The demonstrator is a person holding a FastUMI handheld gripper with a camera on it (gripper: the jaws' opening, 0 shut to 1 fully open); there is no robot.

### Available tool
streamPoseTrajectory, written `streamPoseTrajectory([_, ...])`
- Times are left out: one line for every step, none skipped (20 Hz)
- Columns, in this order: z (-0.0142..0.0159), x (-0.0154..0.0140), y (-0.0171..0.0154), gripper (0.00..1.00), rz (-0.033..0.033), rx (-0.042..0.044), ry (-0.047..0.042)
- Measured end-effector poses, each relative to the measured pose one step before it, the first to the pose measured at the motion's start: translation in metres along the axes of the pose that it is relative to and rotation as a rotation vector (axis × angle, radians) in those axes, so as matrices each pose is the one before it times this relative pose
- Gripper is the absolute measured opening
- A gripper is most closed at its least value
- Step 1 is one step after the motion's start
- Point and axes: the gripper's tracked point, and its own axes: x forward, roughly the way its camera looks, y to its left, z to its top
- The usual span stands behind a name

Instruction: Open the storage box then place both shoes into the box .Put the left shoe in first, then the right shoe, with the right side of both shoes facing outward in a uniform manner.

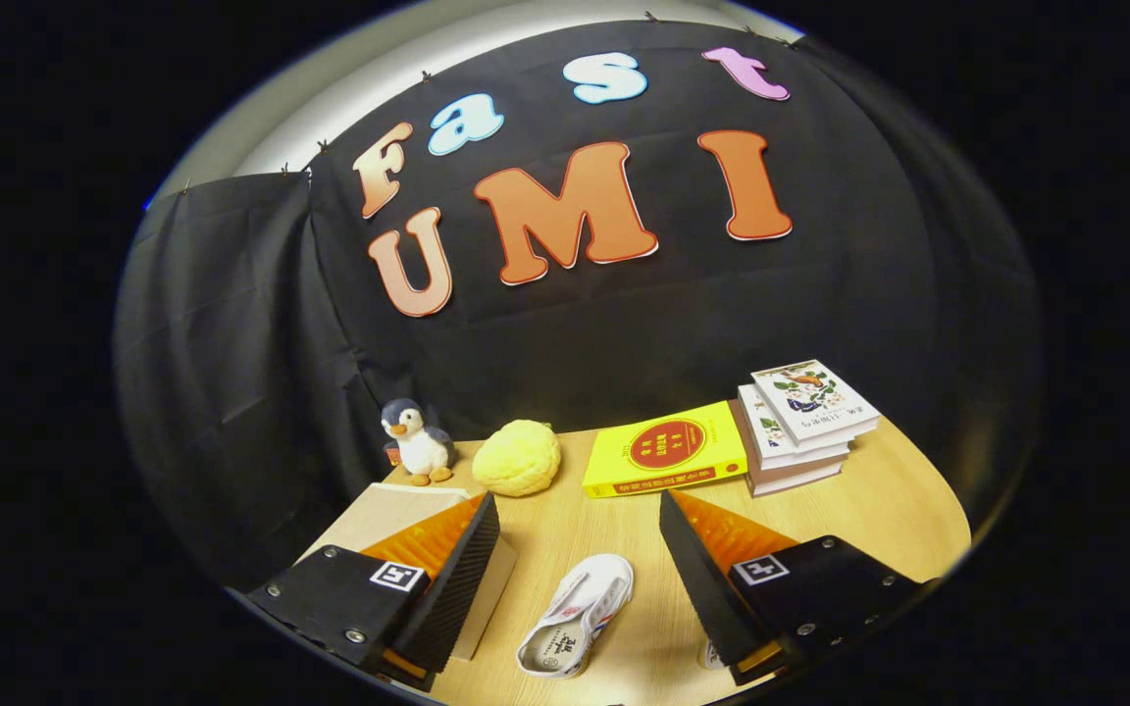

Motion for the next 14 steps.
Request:
streamPoseTrajectory([-0.00562, 0.00239, 0.00376, 0.99, 0.01684, 0.01303, 0.01768])
streamPoseTrajectory([-0.00441, 0.00234, 0.00149, 0.98, 0.00953, 0.00862, 0.01523])
streamPoseTrajectory([-0.00266, 0.0023, -0.00059, 0.99, 0.00139, 0.00257, 0.0093])
streamPoseTrajectory([-0.00137, 0.00152, -0.00134, 0.98, -0.00552, -0.0034, 0.00214])
streamPoseTrajectory([-0.00029, 0.0014, -0.0048, 0.98, -0.02831, -0.01444, -0.00548])
streamPoseTrajectory([0.00547, 0.0002, -0.00857, 0.98, -0.04283, -0.03254, -0.03378])
streamPoseTrajectory([0.00589, -0.00071, -0.0074, 0.99, -0.04455, -0.04192, -0.03604])
streamPoseTrajectory([0.00542, -0.00074, -0.00811, 0.98, -0.04185, -0.0429, -0.03376])
streamPoseTrajectory([0.00278, -0.00042, -0.00359, 0.98, -0.02615, -0.03734, -0.02226])
streamPoseTrajectory([0.00108, -0.00012, -0.00212, 0.98, -0.01354, -0.02784, -0.0133])
streamPoseTrajectory([0.00136, -0.00041, -0.00047, 0.98, -0.00607, -0.02125, -0.00962])
streamPoseTrajectory([-0.00006, -0.00044, 0.00277, 0.98, 0.0094, -0.01242, -0.00165])
streamPoseTrajectory([-0.00421, 0.00049, 0.0051, 0.98, 0.02156, -0.00253, 0.011])
streamPoseTrajectory([-0.00573, 0.00128, 0.008, 0.98, 0.03714, 0.00817, 0.01967])
